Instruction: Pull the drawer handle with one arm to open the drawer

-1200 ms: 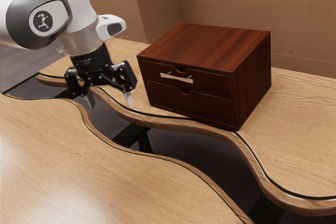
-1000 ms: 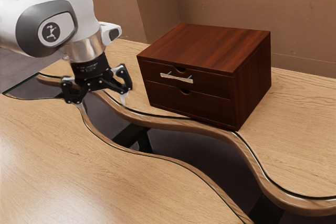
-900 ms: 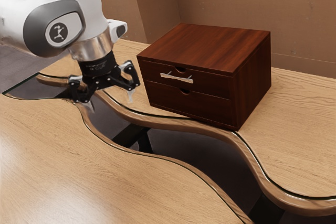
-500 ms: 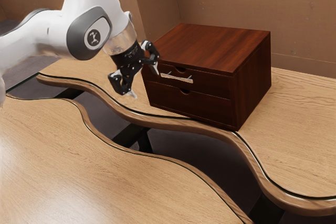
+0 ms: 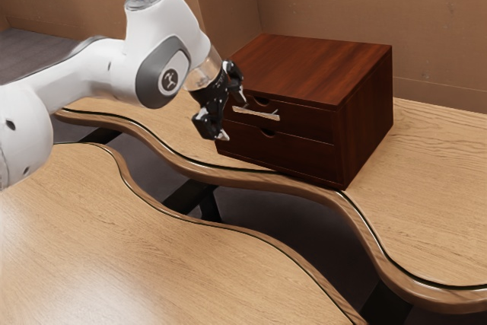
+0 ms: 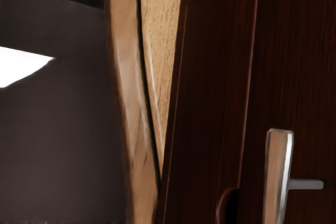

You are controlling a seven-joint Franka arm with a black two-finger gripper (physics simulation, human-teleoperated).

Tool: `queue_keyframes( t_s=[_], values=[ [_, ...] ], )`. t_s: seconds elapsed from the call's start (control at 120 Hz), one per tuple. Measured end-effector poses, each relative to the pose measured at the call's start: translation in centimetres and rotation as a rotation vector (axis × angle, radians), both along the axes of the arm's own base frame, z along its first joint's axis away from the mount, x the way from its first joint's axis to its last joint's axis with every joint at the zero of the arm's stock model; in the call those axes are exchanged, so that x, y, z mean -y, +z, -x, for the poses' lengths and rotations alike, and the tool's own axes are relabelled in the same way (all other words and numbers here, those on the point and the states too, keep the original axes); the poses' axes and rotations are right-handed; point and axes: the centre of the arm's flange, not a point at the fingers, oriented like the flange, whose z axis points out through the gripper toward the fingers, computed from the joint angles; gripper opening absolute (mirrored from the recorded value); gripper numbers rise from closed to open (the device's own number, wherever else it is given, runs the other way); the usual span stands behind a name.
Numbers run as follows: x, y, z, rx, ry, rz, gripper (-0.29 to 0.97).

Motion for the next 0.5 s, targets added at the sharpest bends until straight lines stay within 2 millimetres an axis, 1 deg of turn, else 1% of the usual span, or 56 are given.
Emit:
queue_keyframes(
  t_s=[0.1,0.217,0.358,0.5],
  values=[
    [-0.1,-0.3,-1.1,0.019,0.021,0.007,0.68],
    [0.1,-0.5,-1.5,0.03,0.039,0.016,0.67],
    [0.1,-0.8,-1.9,0.036,0.057,0.025,0.52],
    [0.1,-1.4,-2.5,0.04,0.068,0.029,0.44]
  ],
)
